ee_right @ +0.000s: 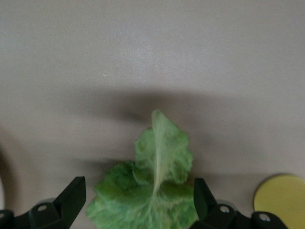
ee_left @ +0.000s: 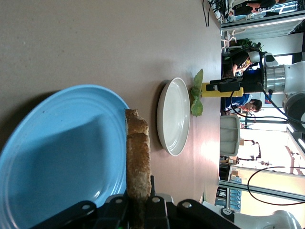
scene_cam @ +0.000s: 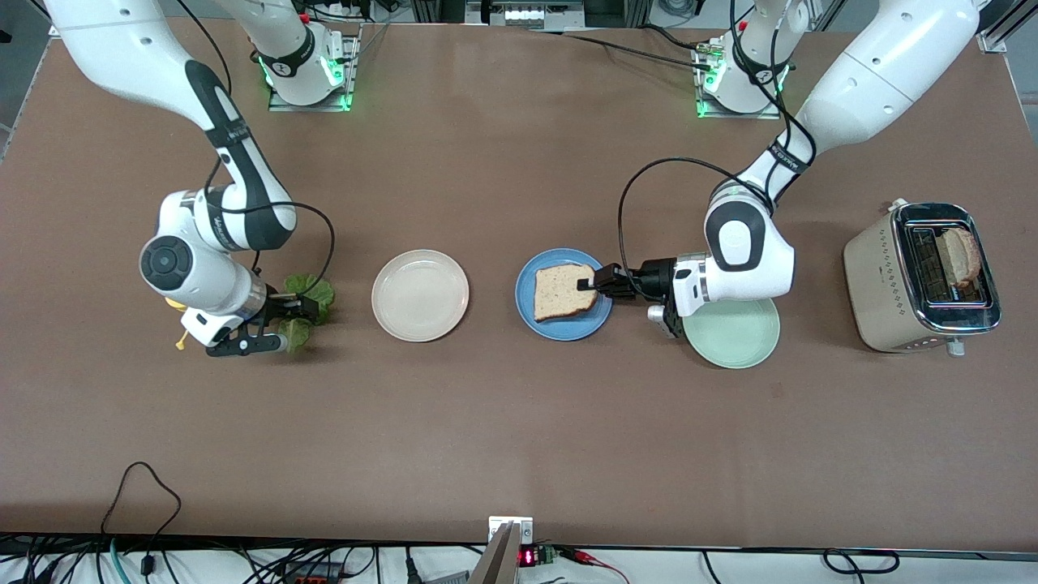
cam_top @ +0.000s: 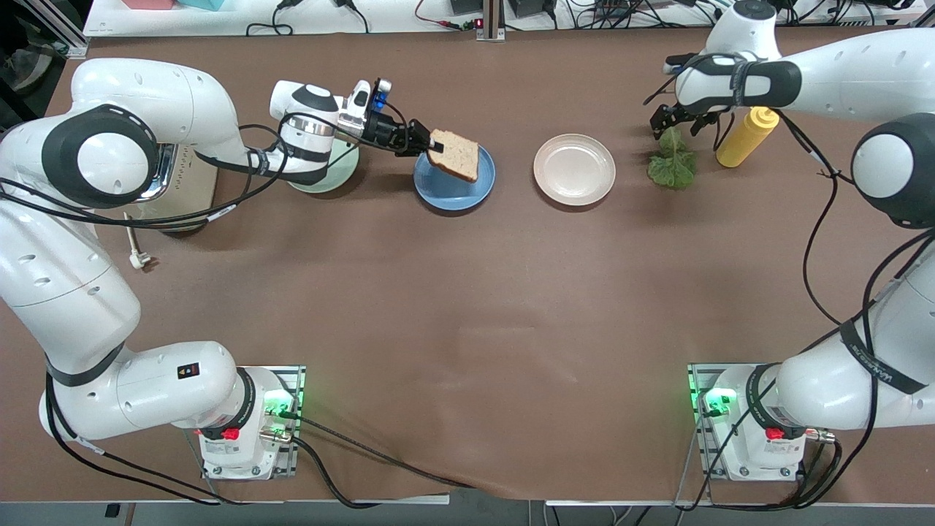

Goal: Make sandwich in blue plate with both arms
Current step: 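Lower the bread onto the blue plate while the right gripper grasps lettuce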

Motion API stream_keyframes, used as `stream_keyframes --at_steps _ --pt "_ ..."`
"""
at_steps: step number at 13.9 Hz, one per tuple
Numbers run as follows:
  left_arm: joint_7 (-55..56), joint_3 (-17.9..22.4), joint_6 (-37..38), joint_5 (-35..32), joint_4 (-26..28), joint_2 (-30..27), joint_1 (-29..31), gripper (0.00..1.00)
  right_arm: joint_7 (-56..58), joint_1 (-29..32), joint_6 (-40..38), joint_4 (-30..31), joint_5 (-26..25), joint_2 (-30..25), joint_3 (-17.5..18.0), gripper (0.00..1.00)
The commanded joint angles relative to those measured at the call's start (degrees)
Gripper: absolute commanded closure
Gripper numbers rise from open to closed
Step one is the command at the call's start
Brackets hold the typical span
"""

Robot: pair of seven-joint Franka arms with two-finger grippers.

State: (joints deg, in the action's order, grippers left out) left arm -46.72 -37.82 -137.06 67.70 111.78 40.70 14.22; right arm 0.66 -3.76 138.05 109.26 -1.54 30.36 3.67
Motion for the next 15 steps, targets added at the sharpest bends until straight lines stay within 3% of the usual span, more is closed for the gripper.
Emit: stream_keyframes --at_steps 1,2,3,5,7,10,12,15 --pt "-2.1 -0.4 -2.4 1.9 0.9 -0.3 -0.8 0.99 3.2 0.7 3.4 -0.9 -0.9 2.2 0.0 0.0" --pt "-2.1 -0.4 -2.8 1.9 0.8 0.3 -0.9 0.99 3.2 0.7 3.7 -0.9 -1.1 2.3 0.0 0.0" --pt "-2.1 -0.4 -2.9 2.3 0.8 0.7 -1.3 0.97 3.4 0.5 3.7 -1.7 -1.6 2.8 -0.1 0.07" --pt "-2.1 -0.3 -2.9 2.5 0.9 1.4 -1.9 0.79 3.9 0.6 3.7 -3.1 -5.4 3.6 -0.2 0.28" --pt "-2.0 -0.3 -2.8 2.4 0.9 1.5 -1.7 0.0 4.0 1.2 3.7 -4.1 -6.7 4.1 -0.4 0.42" --pt "-1.8 0.2 -2.8 1.7 2.0 -2.3 -1.4 0.0 3.9 1.7 3.8 -4.2 -6.7 4.7 -0.3 0.57" --pt "-1.9 0.9 -2.8 0.8 5.8 -8.3 -1.1 0.0 3.9 1.7 3.8 -4.2 -6.6 5.1 -0.3 0.64" --pt "-1.5 2.0 -2.2 -8.9 7.3 -11.6 -0.9 0.0 3.8 1.7 3.8 -4.2 -6.5 5.2 -0.3 0.83"
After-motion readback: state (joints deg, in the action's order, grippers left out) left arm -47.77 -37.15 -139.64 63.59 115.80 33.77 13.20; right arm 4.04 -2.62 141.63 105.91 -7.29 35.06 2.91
